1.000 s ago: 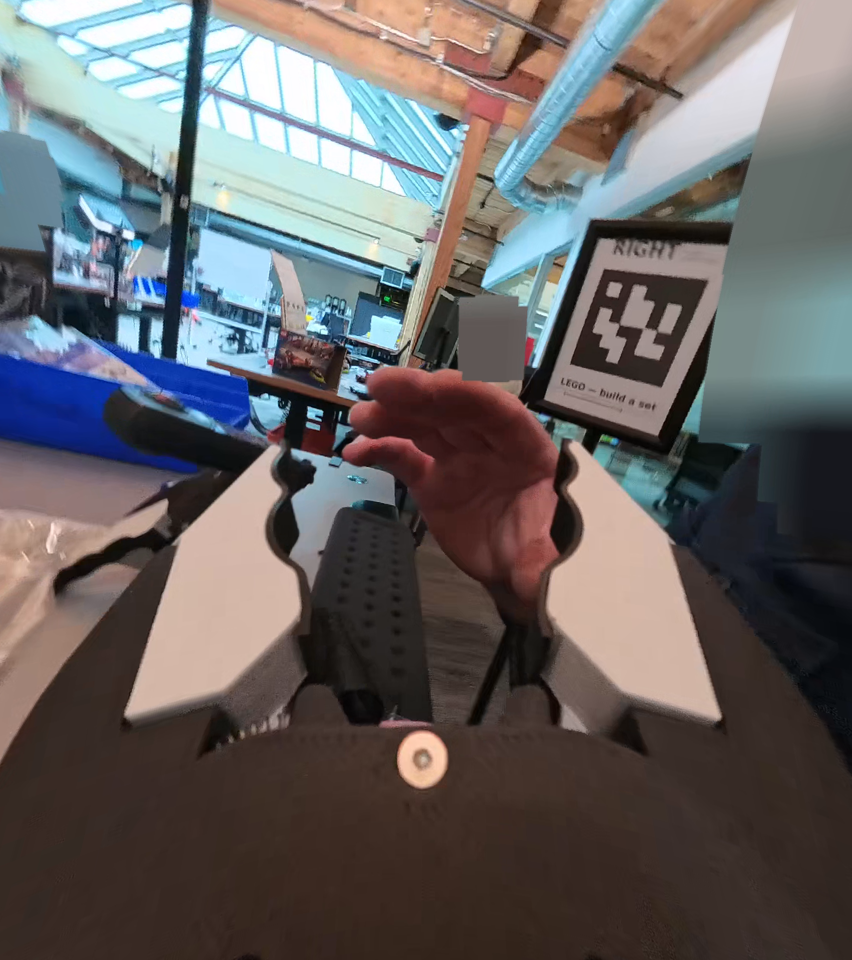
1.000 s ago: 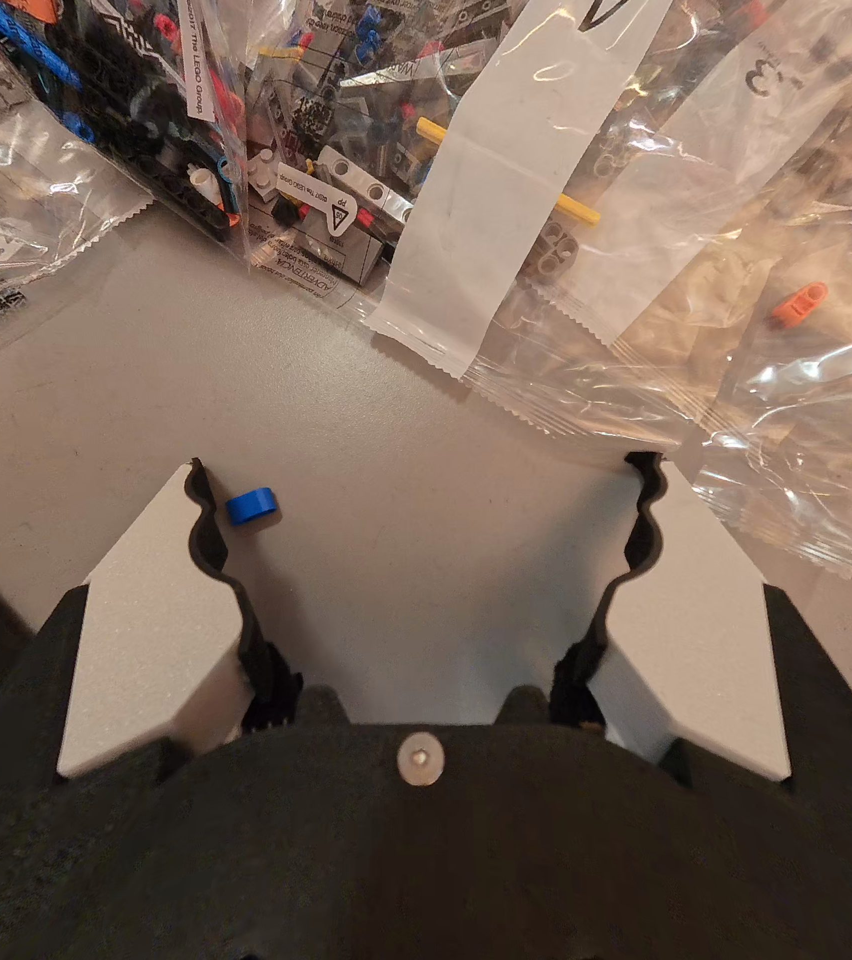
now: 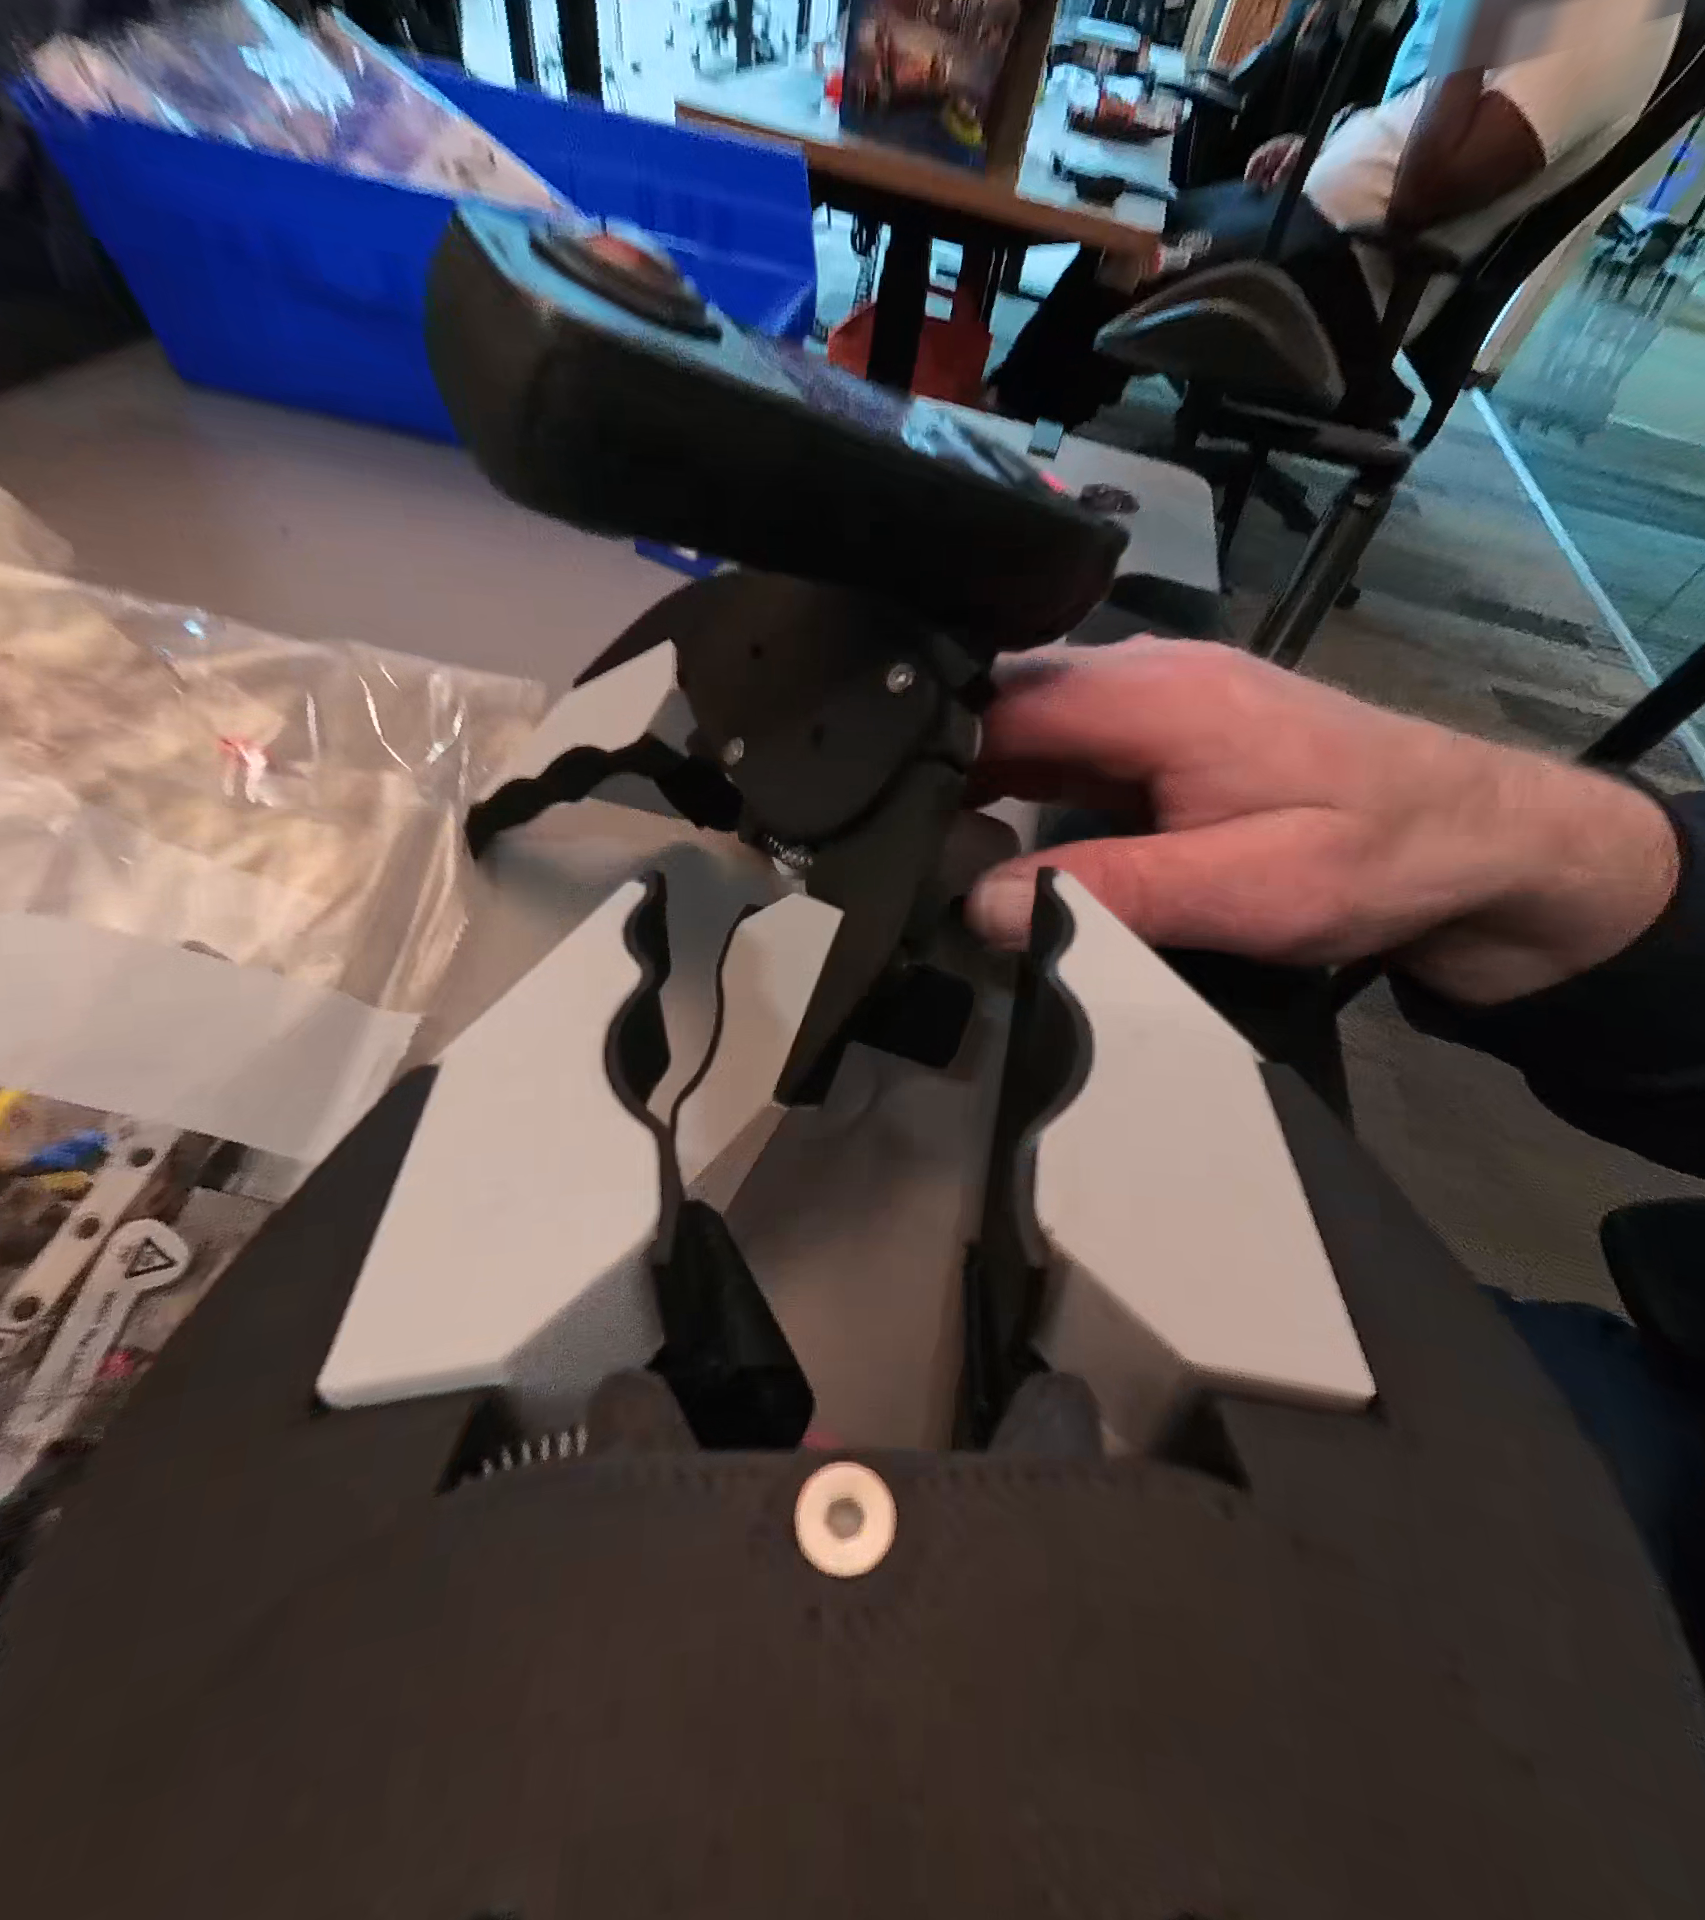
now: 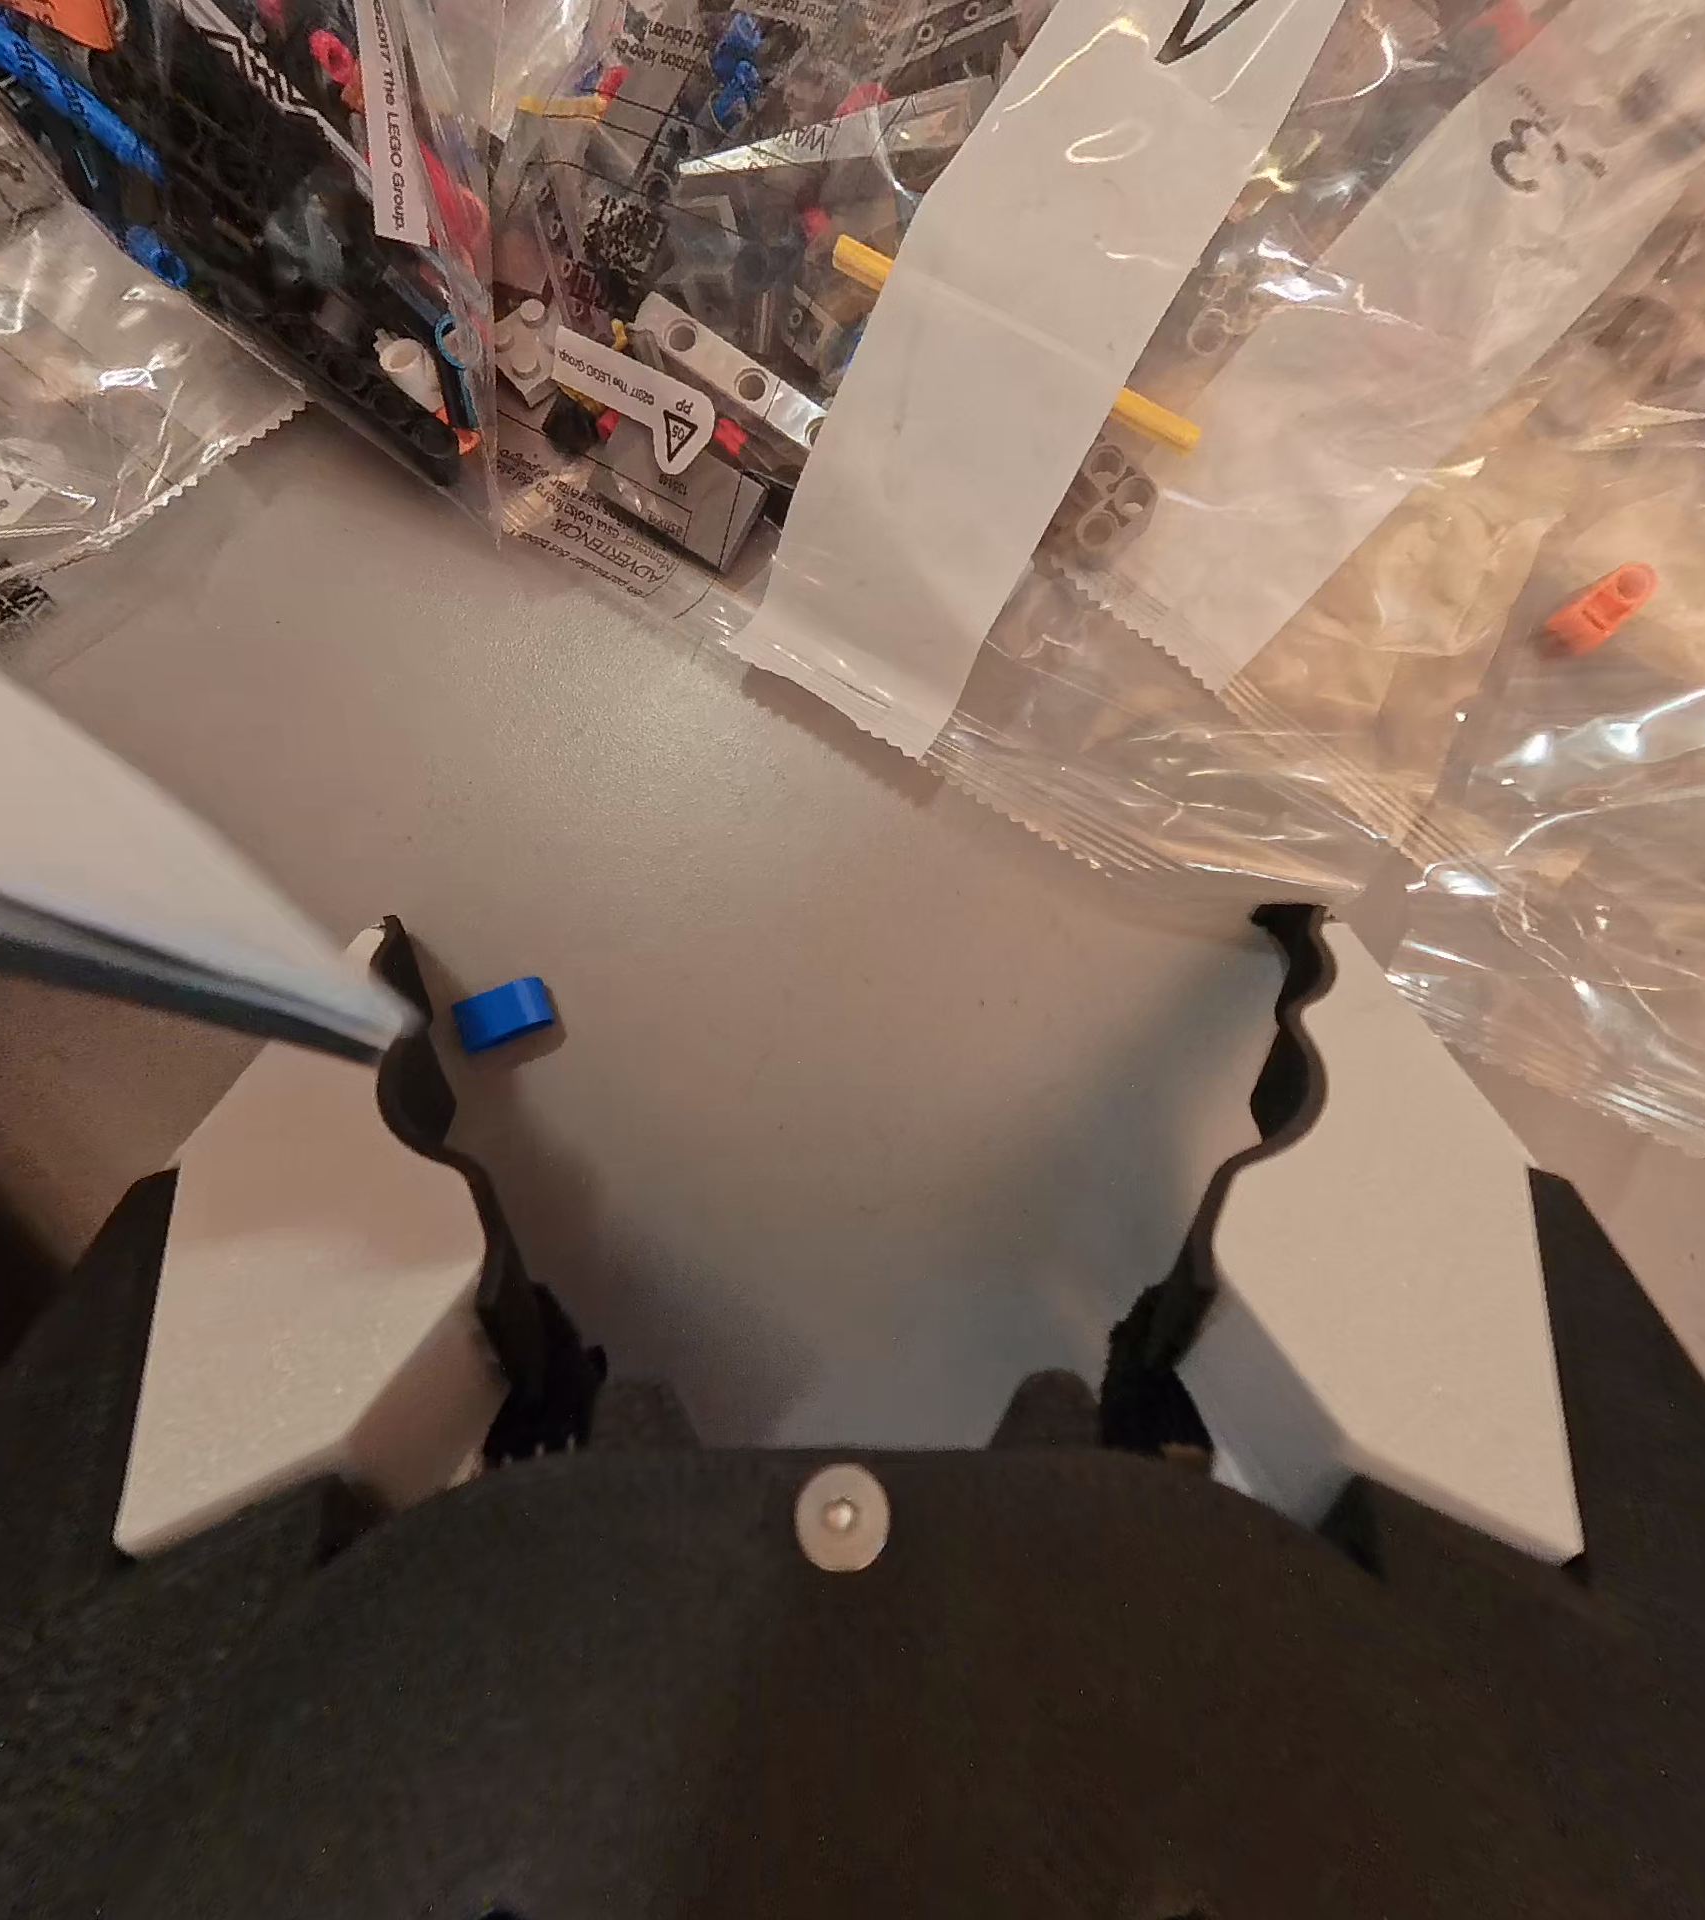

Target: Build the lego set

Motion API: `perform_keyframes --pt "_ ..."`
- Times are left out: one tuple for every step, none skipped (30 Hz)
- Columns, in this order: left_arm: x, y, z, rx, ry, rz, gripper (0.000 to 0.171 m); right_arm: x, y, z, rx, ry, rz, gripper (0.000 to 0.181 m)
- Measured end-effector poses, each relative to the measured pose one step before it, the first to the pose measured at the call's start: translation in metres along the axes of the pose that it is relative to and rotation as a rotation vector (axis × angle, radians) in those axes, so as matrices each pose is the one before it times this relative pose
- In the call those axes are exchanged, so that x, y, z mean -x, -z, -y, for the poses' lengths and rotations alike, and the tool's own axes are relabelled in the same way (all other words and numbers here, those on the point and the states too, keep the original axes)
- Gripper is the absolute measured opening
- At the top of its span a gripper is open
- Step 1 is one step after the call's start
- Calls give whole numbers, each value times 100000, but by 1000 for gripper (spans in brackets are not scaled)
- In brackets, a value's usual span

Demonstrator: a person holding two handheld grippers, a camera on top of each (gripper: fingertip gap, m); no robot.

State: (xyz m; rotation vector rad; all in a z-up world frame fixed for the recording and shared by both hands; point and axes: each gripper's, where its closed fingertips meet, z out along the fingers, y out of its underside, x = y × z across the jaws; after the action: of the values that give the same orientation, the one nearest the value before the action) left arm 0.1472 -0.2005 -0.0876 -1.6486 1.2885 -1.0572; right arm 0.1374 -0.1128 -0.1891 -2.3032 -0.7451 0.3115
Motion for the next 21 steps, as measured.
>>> perform_keyframes --pt "131 -534 -426 2919 1218 233 70 4 -1 2 -15 -78 -14 155" --pt "58 -445 -260 1651 -12 30 71 4 -21 7 2 -147 -117 155" --pt "-68 -367 -104 203 177 -442 72 31 -39 42 -1 -208 -202 155" --pt "-134 -302 -137 458 791 -1006 72 34 -64 65 66 -203 -126 156" --pt "-37 -232 -203 802 637 -470 69 22 -147 144 230 -847 -704 155" --pt "182 -148 -271 978 337 612 65 75 -139 126 154 -337 -153 155" --pt "269 -64 -337 1288 165 1014 64 215 20 20 -240 971 1241 155" --pt "188 107 -94 -228 -38 474 63 391 85 28 -300 1422 2559 156" --pt "49 225 254 -2115 175 27 64 64 76 87 -699 -1250 569 156" --pt "-179 264 409 -2521 738 -1137 64 -245 59 25 360 -1214 -1399 152" --pt "-225 297 425 -2153 129 -827 64 -201 119 -164 2417 1601 -2010 141" --pt "-63 409 442 -1985 -1292 978 64 324 168 -34 1635 1769 1855 134" --pt "-45 592 565 -2560 -2238 1890 63 319 193 -15 513 2669 2034 127" --pt "77 726 651 -2765 -2529 3062 60 400 368 224 -1527 2138 2498 118" --pt "242 765 411 -1152 -2125 3700 59 232 610 546 -3589 986 1263 115" --pt "177 836 347 -1415 -1622 2852 61 539 932 784 -5178 1792 2586 102" --pt "229 882 390 -2464 -1446 2680 61 893 1170 1121 -7171 3003 3528 81" --pt "528 861 268 -1872 -690 3350 61 886 1228 1237 -7460 4012 1998 65" --pt "485 743 241 -1680 413 1800 64 589 1107 1209 -6357 4233 -1219 60" --pt "30 546 204 -1349 1502 -1678 68 915 898 1017 -4818 5802 -213 53" --pt "-205 371 97 -234 2651 -3034 69 1111 724 915 -3568 5297 385 46"
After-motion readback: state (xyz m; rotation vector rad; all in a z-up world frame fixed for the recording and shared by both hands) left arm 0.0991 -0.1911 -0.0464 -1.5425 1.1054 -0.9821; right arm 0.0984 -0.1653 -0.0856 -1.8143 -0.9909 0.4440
